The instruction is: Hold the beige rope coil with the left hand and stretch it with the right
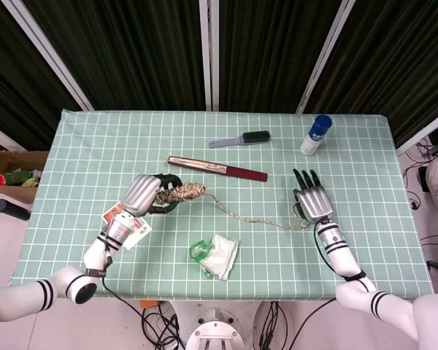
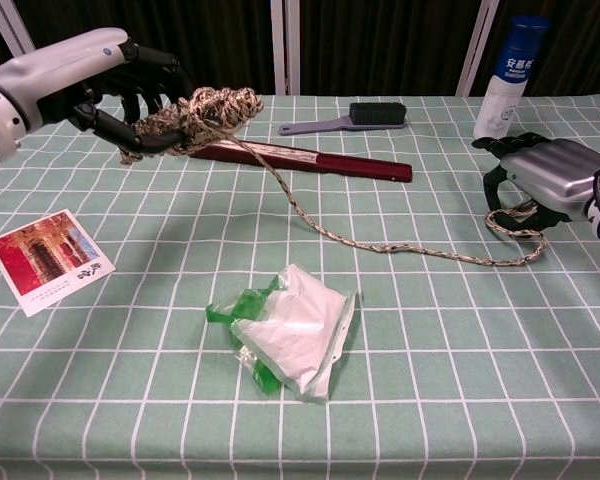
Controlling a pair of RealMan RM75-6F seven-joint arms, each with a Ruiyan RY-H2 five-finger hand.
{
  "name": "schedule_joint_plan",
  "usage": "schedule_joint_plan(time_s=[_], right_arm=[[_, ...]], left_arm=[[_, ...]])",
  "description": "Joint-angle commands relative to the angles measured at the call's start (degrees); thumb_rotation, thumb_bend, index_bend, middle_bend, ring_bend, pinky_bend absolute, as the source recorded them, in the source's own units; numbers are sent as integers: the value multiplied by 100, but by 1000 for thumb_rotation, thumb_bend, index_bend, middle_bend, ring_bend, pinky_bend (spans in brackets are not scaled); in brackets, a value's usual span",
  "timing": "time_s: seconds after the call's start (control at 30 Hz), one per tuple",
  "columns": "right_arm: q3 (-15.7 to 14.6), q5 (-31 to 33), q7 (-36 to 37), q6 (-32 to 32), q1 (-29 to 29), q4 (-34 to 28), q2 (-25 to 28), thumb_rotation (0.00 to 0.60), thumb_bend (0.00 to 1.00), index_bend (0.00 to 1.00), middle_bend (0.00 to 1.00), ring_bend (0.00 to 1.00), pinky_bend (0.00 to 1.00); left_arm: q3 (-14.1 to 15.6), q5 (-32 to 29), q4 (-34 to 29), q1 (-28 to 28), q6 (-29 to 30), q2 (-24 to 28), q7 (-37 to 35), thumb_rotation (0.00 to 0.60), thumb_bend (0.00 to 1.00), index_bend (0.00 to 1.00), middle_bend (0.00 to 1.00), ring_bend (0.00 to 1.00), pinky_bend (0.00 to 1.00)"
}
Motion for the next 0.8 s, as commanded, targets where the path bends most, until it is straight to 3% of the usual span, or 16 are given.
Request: schedule_joint_plan(time_s=[0.03,0.3,0.53,0.67,0.8], right_arm=[[-3,-90,163,160,-46,-55,63,600,482,677,0,0,0],[91,-333,871,773,-260,-723,484,600,419,739,0,0,0],[235,-635,1184,1254,-348,-1906,1091,600,399,795,8,0,0],[217,-1119,1247,1675,-361,-2531,1331,600,429,827,22,0,0],[180,-1593,1088,1956,-335,-3214,1546,600,434,851,32,0,0]], left_arm=[[-17,-5,-22,9,25,15,-25,600,479,726,724,576,623],[-151,-18,-354,72,147,205,-481,600,479,726,725,576,626],[-265,-5,-717,156,302,380,-984,600,480,729,729,579,631],[-493,-525,-897,187,274,347,-799,600,482,731,730,579,631],[-734,-1349,-1116,136,143,303,-84,600,482,732,731,582,633]])
